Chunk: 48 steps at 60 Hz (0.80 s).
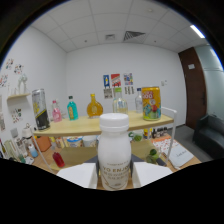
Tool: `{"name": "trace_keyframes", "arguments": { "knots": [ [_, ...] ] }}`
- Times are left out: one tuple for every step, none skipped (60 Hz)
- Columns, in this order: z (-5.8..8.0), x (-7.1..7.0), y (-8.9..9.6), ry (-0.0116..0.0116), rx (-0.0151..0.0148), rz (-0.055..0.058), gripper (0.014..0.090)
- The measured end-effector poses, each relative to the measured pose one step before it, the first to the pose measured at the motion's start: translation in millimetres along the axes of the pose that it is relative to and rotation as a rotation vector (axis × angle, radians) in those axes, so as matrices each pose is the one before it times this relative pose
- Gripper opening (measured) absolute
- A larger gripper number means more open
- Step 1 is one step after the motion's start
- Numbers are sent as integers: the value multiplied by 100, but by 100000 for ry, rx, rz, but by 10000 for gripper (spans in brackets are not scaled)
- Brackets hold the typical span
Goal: Make me a cup of Mount Fuji.
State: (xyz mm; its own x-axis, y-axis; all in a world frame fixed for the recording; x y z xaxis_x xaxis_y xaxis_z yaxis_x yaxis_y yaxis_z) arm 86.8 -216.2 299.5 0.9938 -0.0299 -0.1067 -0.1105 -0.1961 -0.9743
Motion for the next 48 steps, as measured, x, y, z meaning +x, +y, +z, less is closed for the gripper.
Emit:
{"name": "trace_keyframes", "arguments": {
  "knots": [
    [64,453,1000,740,-1253,64,479],
    [69,471,894,812,-998,199,478],
    [70,414,886,716,-789,289,478],
    [77,398,856,456,-647,115,479],
    [115,322,892,247,-628,-151,479],
    [157,349,860,377,-668,-239,479],
    [155,381,852,513,-752,-50,479],
    [419,428,1077,325,-944,444,478],
    [102,317,772,327,-820,175,478],
    [149,247,734,66,-585,-142,481],
    [188,231,699,96,-643,-315,479],
    [215,285,728,269,-823,-488,479],
    [228,313,720,591,-1113,-718,479],
    [245,297,715,681,-1212,-994,479],
    [247,252,638,582,-1120,-1435,479],
    [156,241,489,379,-968,-1845,478],
    [287,220,510,569,-685,-2253,478],
    [226,222,436,661,-646,-2466,479],
    [159,183,397,589,-731,-2562,479],
    [131,-5,397,252,-468,-2834,477],
    [155,0,280,-14,-200,-3185,477],
    [179,-21,236,-46,-136,-3358,478],
    [179,20,206,49,-120,-3423,478],
    [160,35,202,233,-165,-3447,478],
    [140,36,187,301,-280,-3605,477],
    [115,-3,191,208,-356,-3807,478],
    [116,65,144,247,-253,-3812,478],
    [110,15,100,213,3,-3822,479],
    [102,22,-20,335,164,-3893,478],
    [77,-18,80,531,-200,-3826,478],
    [59,26,56,448,-40,-3920,478],
    [59,8,29,383,-1,-3726,478],
    [89,9,-13,382,105,-3669,479],
    [85,24,-12,442,108,-3682,478],
    [67,54,6,614,-71,-3850,478],
    [53,43,-3,657,-27,-3900,478],
    [75,46,-73,492,158,-3817,477],
    [43,75,-132,336,377,-3815,478],
    [25,-1,-67,238,301,-3598,477],
    [57,49,-87,358,180,-3600,478],
    [43,28,-182,642,27,-3603,477],
    [110,95,-108,405,215,-3559,478],
    [113,92,-120,463,163,-3758,477],
    [104,72,-105,481,44,-3877,477],
    [114,72,-103,487,29,-3839,478],
    [76,77,-112,416,110,-3709,477],
    [73,69,-155,416,280,-3584,476],
    [71,49,-132,400,270,-3514,477]
  ]
}}
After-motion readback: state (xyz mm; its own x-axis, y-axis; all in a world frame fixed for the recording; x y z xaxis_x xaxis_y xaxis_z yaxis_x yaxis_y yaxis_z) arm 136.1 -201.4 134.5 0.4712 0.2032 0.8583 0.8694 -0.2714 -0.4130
